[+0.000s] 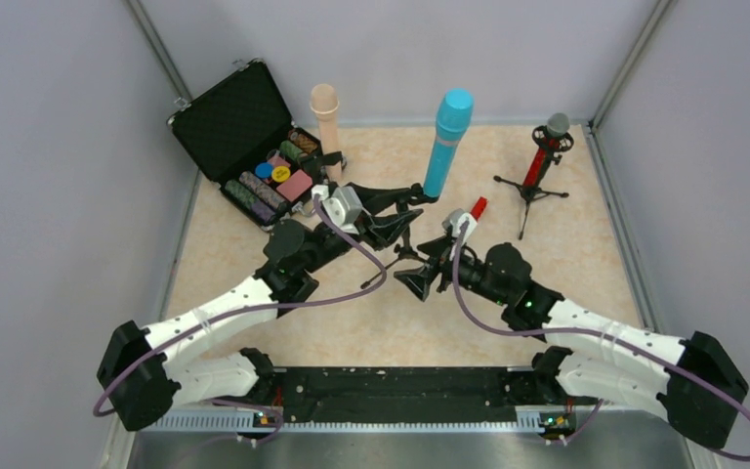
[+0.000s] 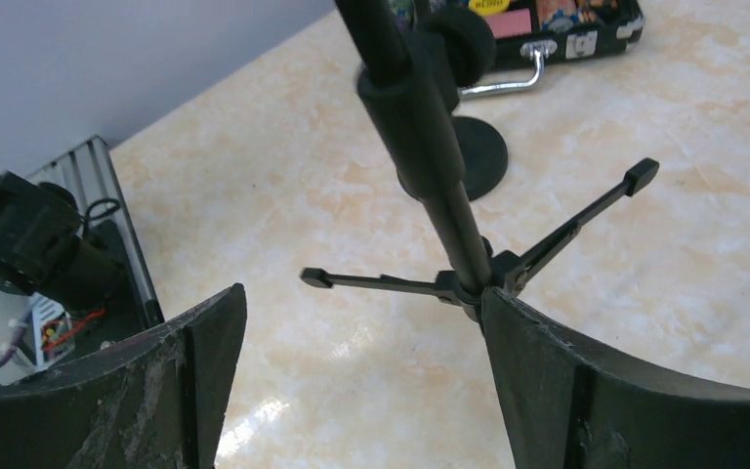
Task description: Attach the microphones to the stand
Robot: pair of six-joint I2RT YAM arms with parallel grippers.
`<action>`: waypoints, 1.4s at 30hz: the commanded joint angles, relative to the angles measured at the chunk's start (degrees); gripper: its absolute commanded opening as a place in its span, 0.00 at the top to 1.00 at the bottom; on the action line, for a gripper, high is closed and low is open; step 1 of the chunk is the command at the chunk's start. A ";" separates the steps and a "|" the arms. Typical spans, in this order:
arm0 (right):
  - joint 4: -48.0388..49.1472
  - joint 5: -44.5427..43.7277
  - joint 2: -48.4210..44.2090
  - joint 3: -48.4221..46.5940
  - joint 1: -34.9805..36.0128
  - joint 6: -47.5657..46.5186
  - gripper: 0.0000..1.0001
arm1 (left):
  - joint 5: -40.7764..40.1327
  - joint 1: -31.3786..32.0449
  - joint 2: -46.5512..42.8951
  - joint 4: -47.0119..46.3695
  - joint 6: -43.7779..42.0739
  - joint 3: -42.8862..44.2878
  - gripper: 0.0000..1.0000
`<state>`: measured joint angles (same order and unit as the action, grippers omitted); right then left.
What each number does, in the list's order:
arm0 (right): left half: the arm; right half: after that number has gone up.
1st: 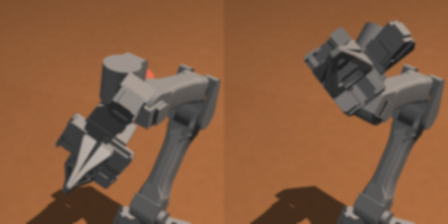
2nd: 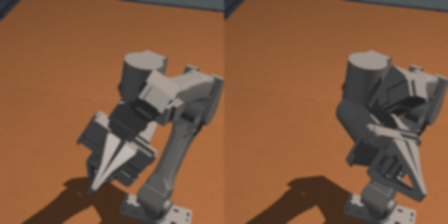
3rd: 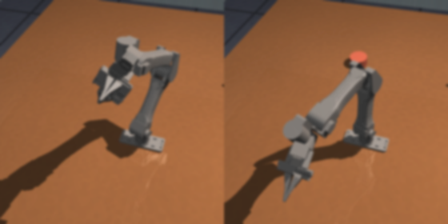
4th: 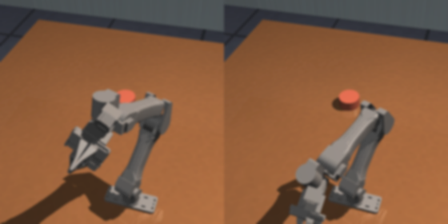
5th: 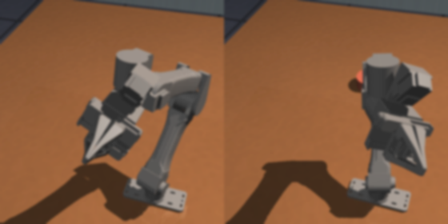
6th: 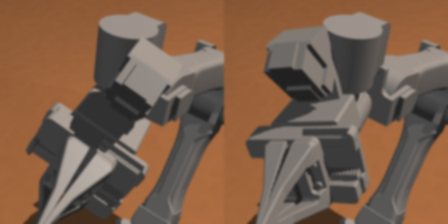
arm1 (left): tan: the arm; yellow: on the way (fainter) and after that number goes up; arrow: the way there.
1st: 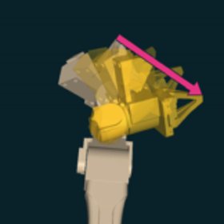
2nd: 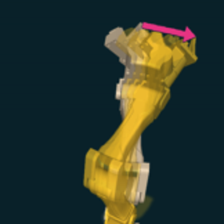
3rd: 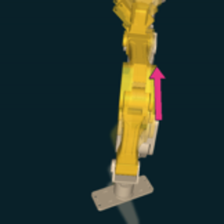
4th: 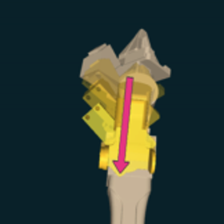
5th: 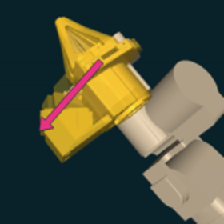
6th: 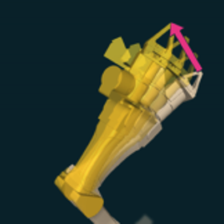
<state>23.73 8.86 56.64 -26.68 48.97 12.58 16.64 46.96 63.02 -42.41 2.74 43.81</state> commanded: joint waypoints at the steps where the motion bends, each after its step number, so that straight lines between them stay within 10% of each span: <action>1: 0.12 -0.55 -5.67 1.91 -0.96 3.19 0.12 | -1.26 0.10 2.28 -16.86 -2.19 -0.95 1.00; 32: -4.59 1.01 -14.71 8.06 -10.24 8.57 0.07 | -10.52 -1.72 22.91 -35.65 -0.05 -3.94 1.00; 38: -5.49 0.41 -14.81 7.93 -10.29 8.45 0.07 | -10.60 -1.70 23.60 -36.90 0.17 -4.86 0.43; 42: -5.14 0.04 -14.57 7.97 -10.32 8.63 0.07 | -10.26 -1.67 23.21 -36.95 0.12 -5.26 0.27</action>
<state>17.30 10.09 42.13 -18.37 39.31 20.73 6.57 45.47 87.50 -72.23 2.42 38.72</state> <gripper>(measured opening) 0.929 0.680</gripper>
